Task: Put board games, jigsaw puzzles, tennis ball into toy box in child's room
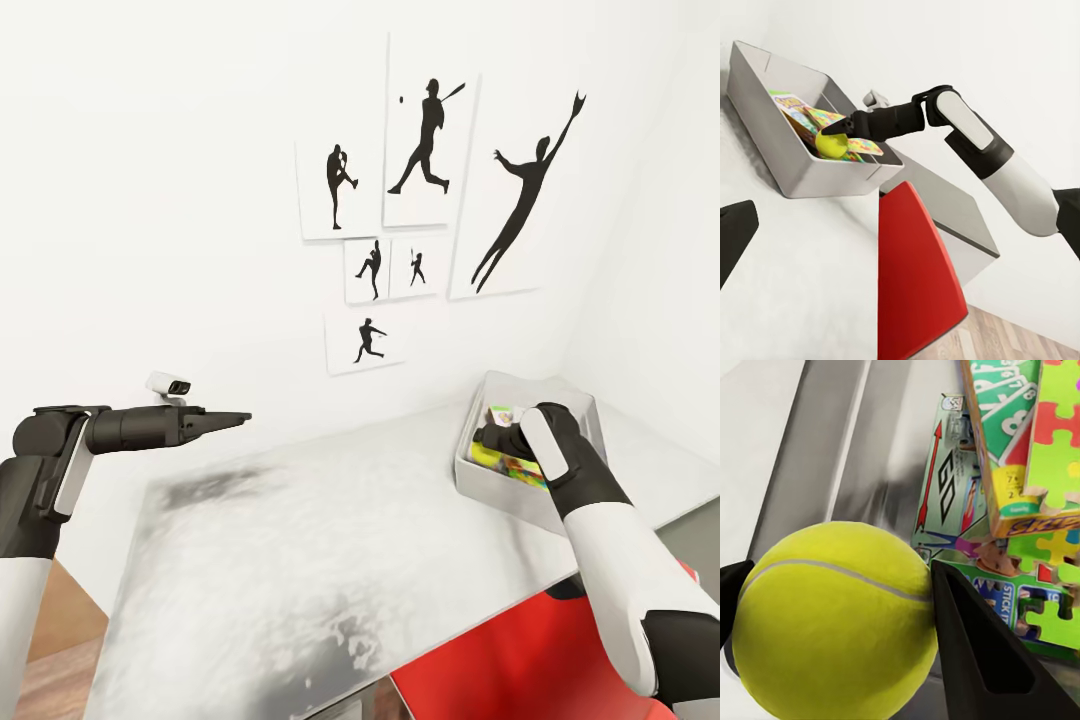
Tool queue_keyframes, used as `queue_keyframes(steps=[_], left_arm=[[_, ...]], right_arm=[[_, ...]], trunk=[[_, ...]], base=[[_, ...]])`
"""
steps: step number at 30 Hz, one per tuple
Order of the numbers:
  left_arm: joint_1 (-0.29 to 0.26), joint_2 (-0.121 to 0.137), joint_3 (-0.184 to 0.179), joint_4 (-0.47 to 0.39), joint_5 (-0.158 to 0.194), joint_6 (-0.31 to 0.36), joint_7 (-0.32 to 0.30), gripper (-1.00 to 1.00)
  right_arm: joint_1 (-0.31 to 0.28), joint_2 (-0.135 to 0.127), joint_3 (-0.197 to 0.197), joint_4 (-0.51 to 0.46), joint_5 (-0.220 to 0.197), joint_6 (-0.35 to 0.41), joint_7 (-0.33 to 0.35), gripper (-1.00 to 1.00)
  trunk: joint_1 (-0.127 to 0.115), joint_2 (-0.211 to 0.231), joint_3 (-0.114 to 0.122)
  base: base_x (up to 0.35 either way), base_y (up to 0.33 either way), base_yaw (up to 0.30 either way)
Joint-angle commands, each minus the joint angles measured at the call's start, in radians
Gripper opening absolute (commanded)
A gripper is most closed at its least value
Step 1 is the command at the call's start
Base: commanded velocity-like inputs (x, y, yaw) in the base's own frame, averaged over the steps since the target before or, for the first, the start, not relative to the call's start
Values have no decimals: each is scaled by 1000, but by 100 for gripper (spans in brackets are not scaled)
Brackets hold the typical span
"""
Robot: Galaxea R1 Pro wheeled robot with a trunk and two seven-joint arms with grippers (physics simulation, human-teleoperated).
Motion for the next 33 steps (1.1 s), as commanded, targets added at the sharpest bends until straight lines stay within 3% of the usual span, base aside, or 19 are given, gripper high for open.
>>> queue_keyframes(steps=[1, 19, 20, 33], left_arm=[[-1, 0, 0, 0, 0, 10, -3, 100], [-1, -1, 0, 0, 0, 9, -3, 100], [-1, -1, 0, 0, 0, 9, -3, 100], [-1, 0, 1, 0, 1, 9, -3, 100]], right_arm=[[-1, 0, 0, -1, -13, 1, -11, -100], [-1, 0, 6, 0, -12, -1, -12, -100], [0, 0, 6, 1, -12, -1, -12, 100], [-1, 0, 6, 17, -11, -16, -12, 100]], trunk=[[0, -1, -1], [0, -1, -1], [0, -1, -1], [0, -1, -1]], base=[[8, 0, 0], [57, 5, 0], [0, 0, 0], [0, 0, 0]])
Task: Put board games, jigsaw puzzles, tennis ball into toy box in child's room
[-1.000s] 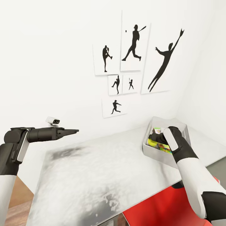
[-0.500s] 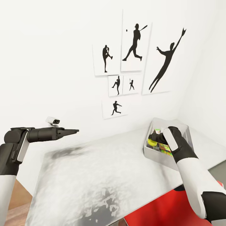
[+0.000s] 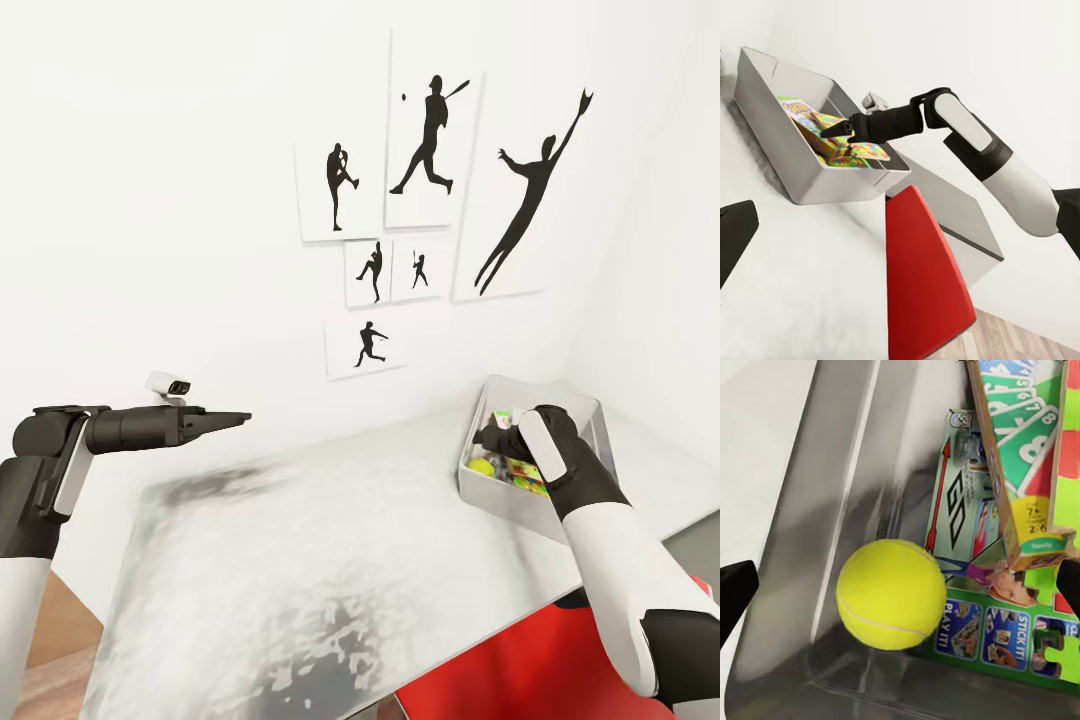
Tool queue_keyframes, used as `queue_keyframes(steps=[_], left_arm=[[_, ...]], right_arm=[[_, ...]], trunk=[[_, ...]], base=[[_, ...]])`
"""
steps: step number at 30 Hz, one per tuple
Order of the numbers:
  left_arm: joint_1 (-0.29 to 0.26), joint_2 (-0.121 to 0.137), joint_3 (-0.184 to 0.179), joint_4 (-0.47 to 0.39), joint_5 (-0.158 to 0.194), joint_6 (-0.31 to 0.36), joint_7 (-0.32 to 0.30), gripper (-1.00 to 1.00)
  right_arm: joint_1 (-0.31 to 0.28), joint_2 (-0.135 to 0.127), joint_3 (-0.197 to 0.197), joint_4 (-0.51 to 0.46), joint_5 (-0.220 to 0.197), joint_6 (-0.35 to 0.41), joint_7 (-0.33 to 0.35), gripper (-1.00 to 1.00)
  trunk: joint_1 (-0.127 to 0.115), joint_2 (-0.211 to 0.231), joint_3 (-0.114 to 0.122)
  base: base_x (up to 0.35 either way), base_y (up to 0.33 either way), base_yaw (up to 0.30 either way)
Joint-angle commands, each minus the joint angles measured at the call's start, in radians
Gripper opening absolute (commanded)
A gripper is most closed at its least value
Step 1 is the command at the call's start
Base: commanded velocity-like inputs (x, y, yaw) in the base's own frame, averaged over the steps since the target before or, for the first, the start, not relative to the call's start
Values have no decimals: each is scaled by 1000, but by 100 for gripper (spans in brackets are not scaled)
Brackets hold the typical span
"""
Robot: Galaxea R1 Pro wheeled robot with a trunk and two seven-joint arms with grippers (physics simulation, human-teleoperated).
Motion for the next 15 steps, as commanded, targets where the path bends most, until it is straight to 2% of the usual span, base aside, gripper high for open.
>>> queue_keyframes(steps=[1, 5, 8, 12, 15], left_arm=[[-1, 0, 0, 0, 1, 11, -3, 100], [-1, 1, 2, 1, 1, 11, -3, 100], [-1, 3, 4, 1, 2, 11, -3, 100], [-1, 5, 5, 1, 2, 12, -4, 100], [-1, 6, 6, 1, 3, 12, -5, 100]], right_arm=[[-1, 0, 0, -1, -10, 2, -9, 100], [-2, -1, -1, -7, -10, 2, -5, 100], [-4, -3, -7, -21, -12, 5, -2, 100], [-5, -3, -10, -114, -15, 21, -2, 100], [-5, -3, -13, -210, -19, 77, -3, 100]], trunk=[[0, -1, -1], [0, -1, -1], [0, -1, -1], [0, -1, -1], [0, -1, -1]], base=[[0, 0, 0], [-38, 12, 0], [-191, 111, 0], [-250, 157, 0], [-261, 165, 0]])
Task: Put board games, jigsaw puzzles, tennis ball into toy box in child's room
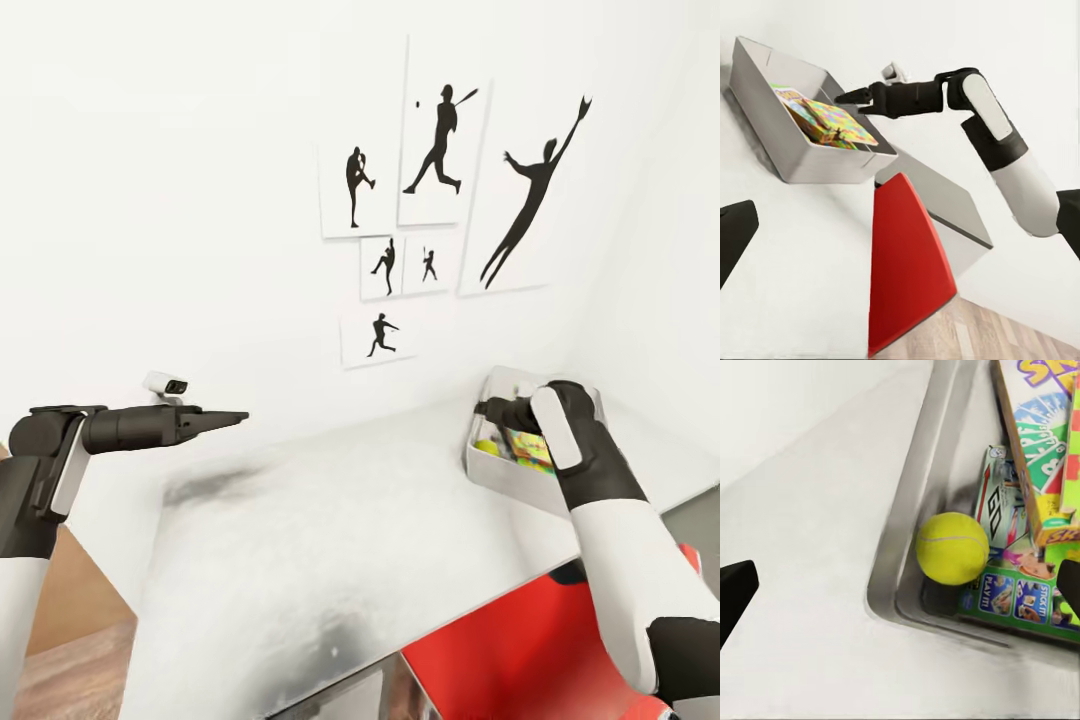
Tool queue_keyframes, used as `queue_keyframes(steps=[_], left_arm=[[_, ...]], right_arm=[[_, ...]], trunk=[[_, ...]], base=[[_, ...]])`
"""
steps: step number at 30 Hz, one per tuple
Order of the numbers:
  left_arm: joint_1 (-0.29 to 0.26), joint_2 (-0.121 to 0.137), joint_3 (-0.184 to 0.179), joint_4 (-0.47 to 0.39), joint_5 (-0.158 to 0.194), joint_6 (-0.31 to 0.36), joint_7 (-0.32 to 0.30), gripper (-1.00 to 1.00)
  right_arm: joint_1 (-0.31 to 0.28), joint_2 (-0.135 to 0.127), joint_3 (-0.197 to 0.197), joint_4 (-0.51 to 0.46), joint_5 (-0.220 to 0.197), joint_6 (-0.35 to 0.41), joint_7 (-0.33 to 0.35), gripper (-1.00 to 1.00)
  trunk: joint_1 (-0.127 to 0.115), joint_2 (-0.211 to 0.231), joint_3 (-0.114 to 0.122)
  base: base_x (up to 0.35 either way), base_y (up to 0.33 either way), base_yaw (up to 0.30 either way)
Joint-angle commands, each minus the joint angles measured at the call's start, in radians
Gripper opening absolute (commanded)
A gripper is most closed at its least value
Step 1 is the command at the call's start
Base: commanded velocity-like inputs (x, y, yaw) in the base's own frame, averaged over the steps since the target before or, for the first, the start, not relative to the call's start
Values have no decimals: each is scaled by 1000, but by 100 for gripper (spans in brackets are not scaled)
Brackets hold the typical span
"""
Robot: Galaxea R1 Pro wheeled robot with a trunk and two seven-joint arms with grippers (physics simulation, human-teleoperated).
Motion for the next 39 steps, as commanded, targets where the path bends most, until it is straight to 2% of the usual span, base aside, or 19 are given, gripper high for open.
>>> queue_keyframes(steps=[1, 7, 10, 14, 16, 18, 19, 20, 21, 23, 24, 27, 30, 33, 36, 39], left_arm=[[-1, 1, 0, 0, 1, 11, -4, 100], [4, 13, 2, 3, 3, 12, -8, 100], [12, 30, 12, 20, 4, 12, -12, 100], [38, 64, 63, 59, 5, 10, -15, 100], [61, 90, 87, 83, 6, 9, -16, 100], [83, 113, 109, 109, 7, 7, -18, 100], [88, 119, 116, 117, 8, 4, -20, 100], [103, 132, 142, 142, 7, -12, -32, 100], [108, 136, 152, 152, 7, -20, -38, 100], [126, 150, 188, 194, 5, -59, -57, 100], [143, 162, 207, 227, 5, -88, -57, 100], [172, 175, 226, 263, 7, -121, -57, 100], [197, 179, 232, 273, 9, -134, -57, 100], [209, 179, 233, 285, 10, -146, -57, 100], [224, 179, 233, 317, 8, -174, -57, 100], [228, 179, 234, 342, 8, -188, -57, 100]], right_arm=[[1, 0, -2, -54, -13, 24, -10, 100], [8, -10, -3, -225, -20, 31, -10, 100], [9, -15, -3, -279, -33, 31, -9, 100], [43, -19, -3, -366, -104, 31, -8, 100], [84, -28, -3, -406, -168, 31, -8, 100], [128, -54, -3, -445, -246, 31, -8, 100], [141, -63, -3, -455, -270, 31, -8, 100], [182, -91, -3, -482, -354, 31, -8, 100], [195, -101, -3, -488, -385, 31, -8, 100], [246, -138, -3, -503, -508, 31, -7, 100], [283, -161, -2, -509, -588, 31, -5, 100], [351, -186, 0, -523, -696, 31, 26, 100], [385, -193, 10, -527, -735, 31, 142, 100], [413, -194, 28, -528, -743, 31, 277, 100], [486, -192, 40, -529, -742, 31, 341, 100], [520, -186, 44, -529, -742, 31, 368, 100]], trunk=[[0, -1, -1], [0, -1, 3], [0, -1, 7], [0, -1, 14], [0, -1, 17], [0, -1, 20], [0, -1, 22], [0, -1, 23], [0, -1, 25], [0, -1, 28], [0, -1, 30], [0, -1, 34], [0, -1, 39], [0, -1, 44], [0, -1, 49], [0, -1, 54]], base=[[-263, 167, 0], [-264, 168, 0], [-264, 168, 0], [-272, 163, 0], [-279, 150, 0], [-288, 131, 0], [-294, 114, 0], [-296, 104, 0], [-297, 100, 0], [-299, 91, 0], [-301, 84, 0], [-302, 81, 0], [-305, 52, 0], [-310, 14, 0], [-312, 4, 0], [-313, 1, 0]])
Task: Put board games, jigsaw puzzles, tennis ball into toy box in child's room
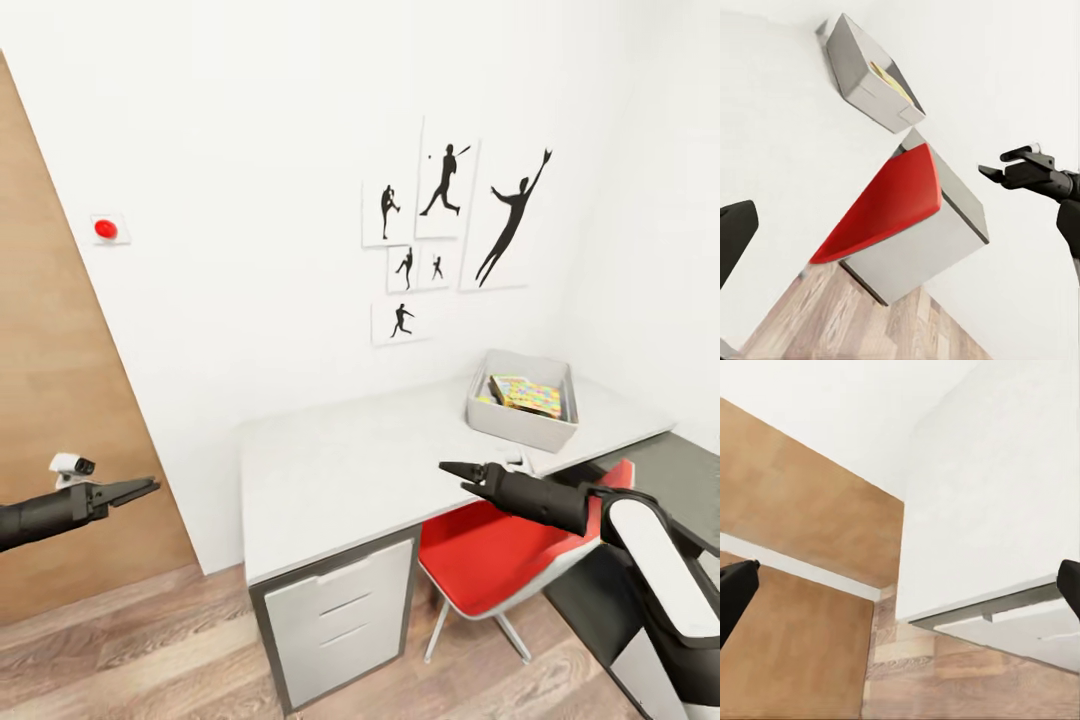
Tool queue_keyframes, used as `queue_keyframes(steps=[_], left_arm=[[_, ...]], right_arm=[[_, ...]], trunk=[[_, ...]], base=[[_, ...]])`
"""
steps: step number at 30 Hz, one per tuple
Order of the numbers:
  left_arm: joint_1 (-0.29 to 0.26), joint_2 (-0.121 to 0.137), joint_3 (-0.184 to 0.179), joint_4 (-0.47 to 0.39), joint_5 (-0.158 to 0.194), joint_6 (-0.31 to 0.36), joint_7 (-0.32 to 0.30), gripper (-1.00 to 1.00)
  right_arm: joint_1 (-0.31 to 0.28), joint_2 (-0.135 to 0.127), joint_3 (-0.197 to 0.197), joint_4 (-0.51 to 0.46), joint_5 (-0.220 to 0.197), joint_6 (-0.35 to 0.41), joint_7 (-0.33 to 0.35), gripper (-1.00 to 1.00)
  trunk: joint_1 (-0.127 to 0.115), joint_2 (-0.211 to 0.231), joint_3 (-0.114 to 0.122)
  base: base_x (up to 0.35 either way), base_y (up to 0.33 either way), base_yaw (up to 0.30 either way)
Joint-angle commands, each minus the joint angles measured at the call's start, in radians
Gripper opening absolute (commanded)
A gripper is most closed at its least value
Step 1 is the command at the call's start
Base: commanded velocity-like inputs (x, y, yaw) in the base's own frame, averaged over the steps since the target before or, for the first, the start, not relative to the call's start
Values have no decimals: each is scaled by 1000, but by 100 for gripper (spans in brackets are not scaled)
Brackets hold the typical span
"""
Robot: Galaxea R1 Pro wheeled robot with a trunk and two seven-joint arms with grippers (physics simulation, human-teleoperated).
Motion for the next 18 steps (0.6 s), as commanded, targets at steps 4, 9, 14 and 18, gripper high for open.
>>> queue_keyframes(steps=[4, 9, 14, 18], left_arm=[[4, 0, 4, 36, -2, 2, -4, 100], [7, 0, 5, 93, -2, -49, -4, 100], [8, 0, 5, 166, -2, -94, -4, 100], [12, 0, 6, 200, -3, -117, -4, 100]], right_arm=[[29, 3, 14, -1, -5, 2, 14, 100], [69, 7, 38, -1, -4, 2, 19, 100], [82, 9, 81, -1, -4, 2, 21, 100], [83, 10, 136, -1, -2, 2, 21, 100]], trunk=[[0, -1, 5], [0, -1, 9], [0, -1, 9], [0, -1, 9]], base=[[-313, 0, 0], [-313, 0, 0], [-314, 0, 0], [-315, 0, 0]])
